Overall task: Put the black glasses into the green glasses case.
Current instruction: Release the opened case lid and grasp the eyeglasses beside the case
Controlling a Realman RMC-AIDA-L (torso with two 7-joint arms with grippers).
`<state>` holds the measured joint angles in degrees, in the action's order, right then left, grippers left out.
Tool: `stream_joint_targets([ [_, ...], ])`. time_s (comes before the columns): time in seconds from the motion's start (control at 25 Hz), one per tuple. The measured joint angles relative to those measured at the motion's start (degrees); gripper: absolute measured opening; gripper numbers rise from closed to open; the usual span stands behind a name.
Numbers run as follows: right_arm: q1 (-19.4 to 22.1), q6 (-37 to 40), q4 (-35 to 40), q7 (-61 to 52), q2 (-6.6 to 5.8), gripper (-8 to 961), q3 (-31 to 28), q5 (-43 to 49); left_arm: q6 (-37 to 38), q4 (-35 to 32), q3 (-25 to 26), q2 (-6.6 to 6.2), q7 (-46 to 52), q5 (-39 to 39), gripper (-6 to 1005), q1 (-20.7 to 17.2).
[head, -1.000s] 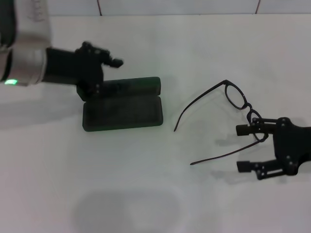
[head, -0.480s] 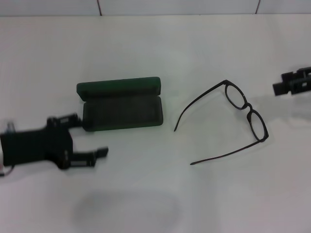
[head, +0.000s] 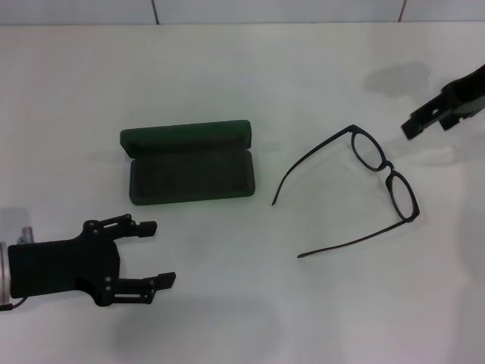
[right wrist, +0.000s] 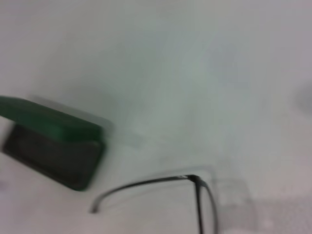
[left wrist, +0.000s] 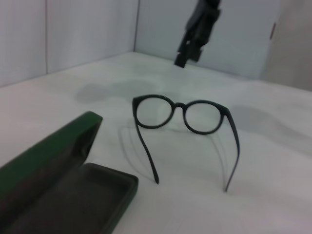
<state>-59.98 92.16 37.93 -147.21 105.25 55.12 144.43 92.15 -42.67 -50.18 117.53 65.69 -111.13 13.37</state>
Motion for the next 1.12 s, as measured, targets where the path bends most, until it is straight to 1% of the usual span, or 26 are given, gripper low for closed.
stream_joint_targets([
  [0.08, -2.1, -2.1, -0.9, -3.3, 1.76, 869, 2.1, 4.4, 0.3, -0.2, 0.0, -0.02, 0.0, -0.9, 884, 0.2],
  [0.12, -2.9, -3.6, -1.4, -5.2, 2.91, 869, 3.8, 6.7, 0.3, -0.2, 0.1, -0.02, 0.0, -1.4, 883, 0.3],
  [0.16, -2.9, -3.6, -1.4, -5.2, 2.91, 869, 3.8, 6.7, 0.3, -0.2, 0.2, -0.02, -0.1, -1.8, 882, 0.4],
  [0.2, -3.6, -5.1, -1.6, -7.2, 4.54, 869, 6.2, 8.7, 0.3, -0.2, 0.2, -0.02, -0.1, -2.0, 880, 0.4],
  [0.28, -3.8, -5.8, -1.6, -8.0, 5.53, 869, 7.0, 9.3, 0.4, -0.2, 0.1, -0.03, -0.1, -2.1, 878, 0.5],
  [0.36, -3.9, -6.4, -1.7, -8.5, 6.24, 869, 7.3, 9.6, 0.4, -0.2, 0.1, -0.07, -0.1, -2.1, 875, 0.5],
  [0.68, -5.2, -8.8, -4.2, -9.2, 8.79, 868, 7.4, 9.9, 0.4, 0.0, 0.4, -0.21, -1.6, -2.2, 865, 0.5],
  [0.8, -5.4, -9.3, -4.6, -9.2, 9.18, 862, 7.4, 10.1, 0.4, 0.0, 0.4, -0.20, -1.7, -2.2, 861, 0.5],
  [0.96, -5.0, -10.5, -4.6, -9.8, 9.25, 839, 7.3, 10.1, 0.2, 0.1, 0.4, -0.20, -1.7, -2.2, 856, 0.5],
  [1.12, -5.0, -11.1, -4.5, -10.5, 9.69, 816, 9.7, 10.2, 0.0, 0.3, 0.3, -0.20, -1.7, -2.2, 851, 0.5],
])
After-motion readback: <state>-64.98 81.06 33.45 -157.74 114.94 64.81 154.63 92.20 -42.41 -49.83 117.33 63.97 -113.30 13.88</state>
